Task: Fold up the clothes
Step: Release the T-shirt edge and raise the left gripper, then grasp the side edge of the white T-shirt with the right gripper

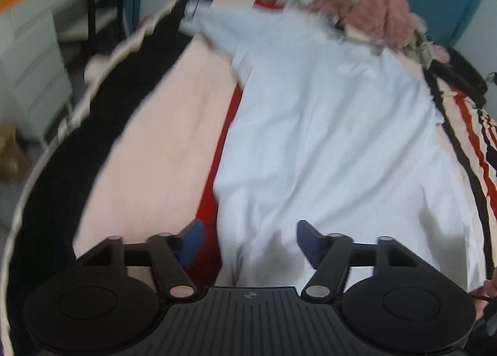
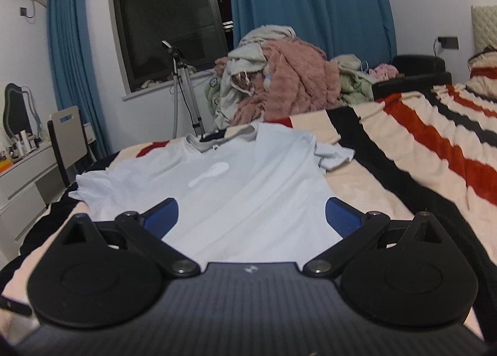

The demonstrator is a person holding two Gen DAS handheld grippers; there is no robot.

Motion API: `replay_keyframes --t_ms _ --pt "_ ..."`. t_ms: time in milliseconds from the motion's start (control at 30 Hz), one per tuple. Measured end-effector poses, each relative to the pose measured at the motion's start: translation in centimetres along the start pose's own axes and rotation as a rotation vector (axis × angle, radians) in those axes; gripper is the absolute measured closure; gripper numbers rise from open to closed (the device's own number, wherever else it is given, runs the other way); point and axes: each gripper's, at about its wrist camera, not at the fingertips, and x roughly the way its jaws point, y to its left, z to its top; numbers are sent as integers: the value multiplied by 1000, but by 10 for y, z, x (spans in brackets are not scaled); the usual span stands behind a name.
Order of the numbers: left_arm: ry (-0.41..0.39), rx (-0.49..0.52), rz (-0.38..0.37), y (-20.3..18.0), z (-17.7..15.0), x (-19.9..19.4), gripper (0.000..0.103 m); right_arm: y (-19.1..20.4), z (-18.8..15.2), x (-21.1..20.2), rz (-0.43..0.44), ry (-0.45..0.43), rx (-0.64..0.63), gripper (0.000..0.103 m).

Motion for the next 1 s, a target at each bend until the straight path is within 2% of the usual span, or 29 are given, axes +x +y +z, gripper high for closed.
replay_keyframes --t_ms 67,167,200,267,333,367,400,433,500,567,667,833,1000 --pt "-88 35 1 -19 11 -4 20 2 2 -3 5 -16 -12 0" --pt "-207 63 7 -39 25 -12 10 5 5 -5 12 -34 -26 0" --pt "-240 63 -4 -47 30 -13 9 5 5 -5 14 -35 -26 0" --pt "-306 63 -25 -65 39 -16 0 4 6 -4 18 -38 -21 0" --pt "-339 78 -68 -89 48 -9 0 3 7 -6 24 -51 -18 1" --pt "-350 88 -93 -98 51 -8 0 3 7 -6 37 -56 -24 14" --pt "-359 95 -108 -104 52 -3 0 5 8 -7 40 -61 -38 38" --pt "-368 102 -124 -109 52 1 0 7 8 -7 29 -67 -61 43" --pt "-394 92 -143 -114 46 16 0 10 7 -8 26 -88 -88 42" --pt "-409 87 -124 -111 36 34 0 11 7 -6 44 -93 -93 41" --pt "-394 58 -94 -102 25 56 0 11 6 -1 44 -97 -83 8" --pt "-363 4 -104 -77 26 77 0 2 9 17 45 -68 -4 11" --pt "-346 -8 -95 -73 20 85 0 -47 27 73 52 -11 261 11"
